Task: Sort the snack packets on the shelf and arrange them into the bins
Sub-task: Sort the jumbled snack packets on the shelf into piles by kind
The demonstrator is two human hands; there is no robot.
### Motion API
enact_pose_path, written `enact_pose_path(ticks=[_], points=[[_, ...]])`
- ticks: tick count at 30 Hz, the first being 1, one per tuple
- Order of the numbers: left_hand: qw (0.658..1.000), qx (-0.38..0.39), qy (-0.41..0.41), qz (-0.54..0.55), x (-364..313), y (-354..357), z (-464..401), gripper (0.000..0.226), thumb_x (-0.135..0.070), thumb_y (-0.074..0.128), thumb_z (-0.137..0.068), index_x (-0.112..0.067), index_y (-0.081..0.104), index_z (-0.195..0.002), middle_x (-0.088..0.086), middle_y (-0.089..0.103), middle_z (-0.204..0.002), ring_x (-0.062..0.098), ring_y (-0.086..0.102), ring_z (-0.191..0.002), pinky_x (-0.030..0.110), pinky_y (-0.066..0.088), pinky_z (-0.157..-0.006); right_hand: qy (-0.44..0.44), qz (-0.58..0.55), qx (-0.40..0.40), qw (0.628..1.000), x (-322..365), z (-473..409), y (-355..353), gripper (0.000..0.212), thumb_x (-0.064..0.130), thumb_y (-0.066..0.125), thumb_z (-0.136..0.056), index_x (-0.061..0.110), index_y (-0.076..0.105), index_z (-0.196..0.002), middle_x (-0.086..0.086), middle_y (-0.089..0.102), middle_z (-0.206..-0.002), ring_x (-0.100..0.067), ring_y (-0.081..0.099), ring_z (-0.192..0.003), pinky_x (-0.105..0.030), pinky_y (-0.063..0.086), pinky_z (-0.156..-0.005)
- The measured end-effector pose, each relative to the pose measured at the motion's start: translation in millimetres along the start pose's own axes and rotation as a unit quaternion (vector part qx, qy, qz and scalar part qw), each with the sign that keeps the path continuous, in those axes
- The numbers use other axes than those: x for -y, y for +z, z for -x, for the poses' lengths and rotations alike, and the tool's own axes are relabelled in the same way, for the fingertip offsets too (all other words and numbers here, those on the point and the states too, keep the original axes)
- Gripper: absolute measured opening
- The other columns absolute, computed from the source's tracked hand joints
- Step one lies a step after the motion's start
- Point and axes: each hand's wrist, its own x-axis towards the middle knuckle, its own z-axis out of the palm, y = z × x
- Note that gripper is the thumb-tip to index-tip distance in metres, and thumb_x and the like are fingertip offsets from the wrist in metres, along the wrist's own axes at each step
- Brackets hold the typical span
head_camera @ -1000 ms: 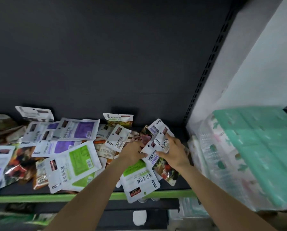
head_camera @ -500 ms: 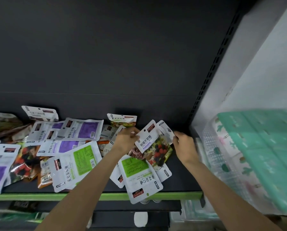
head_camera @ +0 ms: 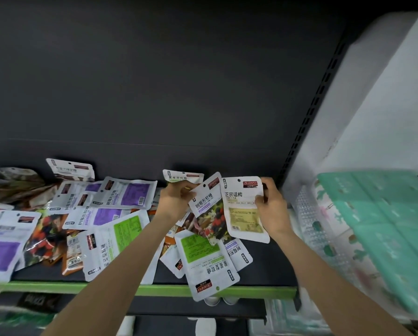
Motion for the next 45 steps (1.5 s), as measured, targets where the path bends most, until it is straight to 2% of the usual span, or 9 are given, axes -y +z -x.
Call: enact_pose_path(ticks=[8, 12, 17, 22, 27, 31, 38, 41, 45], points=[[0.999, -0.023, 0.030, -0.031, -12.6, -7.3, -3.4, 0.017, -0.009, 0.059, -0.091, -0.008, 0.067, -0.107, 0.009, 0.069, -0.103, 0.015, 0.062, -0.081, 0.006, 0.045, -0.055, -0.025, 0.188, -0.009, 0.982, 1.7, -5.4, -6.3, 0.022, 0.002, 0.039, -0.095, 0.008, 0.044, -0.116, -0.007, 0.056, -0.076, -0.022, 0.056, -0.064, -0.035, 0.048, -0.054], [0.995, 0.001, 0.058, 0.080, -21.9, 4.6, 6.0, 0.015, -0.007, 0.062, -0.089, -0.014, 0.069, -0.099, 0.002, 0.069, -0.092, 0.017, 0.067, -0.087, 0.036, 0.057, -0.079, -0.051, 0.276, 0.005, 0.960, -2.0, -8.8, -3.8, 0.040, -0.003, 0.040, -0.092, 0.010, 0.038, -0.129, -0.008, 0.056, -0.075, -0.024, 0.058, -0.065, -0.034, 0.048, -0.056], [0.981, 0.165, 0.068, 0.074, -19.8, 45.5, 19.0, 0.025, -0.018, 0.058, -0.093, -0.018, 0.060, -0.118, 0.007, 0.070, -0.106, 0.007, 0.062, -0.076, 0.027, 0.054, -0.079, -0.026, 0.056, -0.011, 0.998, 3.8, -1.6, 3.0, 0.036, 0.016, 0.033, -0.102, 0.015, 0.046, -0.135, -0.016, 0.063, -0.082, -0.028, 0.060, -0.069, -0.021, 0.039, -0.056], [0.923, 0.355, 0.115, -0.098, 2.7, 68.5, 22.0, 0.039, -0.018, 0.050, -0.097, -0.016, 0.050, -0.136, 0.006, 0.053, -0.137, 0.020, 0.051, -0.123, 0.026, 0.037, -0.105, -0.078, 0.101, 0.139, 0.982, -15.2, -5.7, 18.2, 0.041, 0.019, 0.038, -0.101, 0.017, 0.041, -0.142, -0.007, 0.039, -0.145, -0.021, 0.036, -0.136, -0.016, 0.023, -0.106], [0.913, 0.207, 0.130, -0.326, 44.2, 55.1, 10.9, 0.058, -0.037, 0.051, -0.094, -0.039, 0.027, -0.146, -0.004, 0.022, -0.156, 0.023, 0.017, -0.145, 0.047, 0.015, -0.116, 0.038, 0.292, 0.325, 0.899, -61.6, -1.5, 36.8, 0.058, 0.050, 0.038, -0.097, 0.034, 0.020, -0.149, 0.003, 0.001, -0.159, -0.028, 0.006, -0.146, -0.054, 0.019, -0.115], [0.879, 0.248, 0.052, -0.404, 61.0, 36.8, 8.5, 0.086, -0.056, 0.057, -0.085, -0.032, 0.008, -0.151, 0.001, -0.002, -0.160, 0.023, -0.005, -0.147, 0.042, 0.003, -0.118, 0.041, 0.362, 0.321, 0.874, -73.2, 6.6, 32.5, 0.071, 0.039, 0.051, -0.095, 0.035, 0.007, -0.150, 0.008, -0.011, -0.159, -0.031, 0.001, -0.146, -0.058, 0.022, -0.112], [0.877, 0.158, 0.104, -0.442, 55.2, 34.1, 9.4, 0.034, -0.024, 0.049, -0.098, -0.031, 0.049, -0.131, 0.005, 0.063, -0.118, 0.026, 0.060, -0.108, 0.036, 0.046, -0.088, 0.028, 0.404, 0.260, 0.877, -61.5, -2.3, 39.8, 0.064, 0.018, 0.056, -0.093, 0.026, 0.024, -0.147, -0.002, 0.014, -0.156, -0.030, 0.030, -0.135, -0.047, 0.039, -0.105], [0.884, 0.112, 0.110, -0.440, 53.6, 24.0, 9.0, 0.035, -0.002, 0.042, -0.094, -0.025, 0.056, -0.117, 0.007, 0.067, -0.096, 0.029, 0.065, -0.089, 0.037, 0.050, -0.070, 0.023, 0.343, 0.190, 0.920, -57.8, -18.3, 43.9, 0.063, 0.028, 0.060, -0.090, 0.018, 0.027, -0.143, -0.013, 0.029, -0.146, -0.029, 0.032, -0.133, -0.041, 0.036, -0.107], [0.932, 0.048, 0.129, -0.334, 51.5, 10.6, 4.9, 0.025, -0.024, 0.045, -0.099, -0.028, 0.059, -0.119, -0.003, 0.071, -0.104, 0.016, 0.066, -0.079, 0.033, 0.054, -0.076, 0.128, 0.234, 0.232, 0.936, -59.6, -41.5, 50.6, 0.085, 0.038, 0.060, -0.089, 0.017, 0.006, -0.151, -0.018, 0.021, -0.152, -0.033, 0.016, -0.142, -0.042, 0.021, -0.114]])
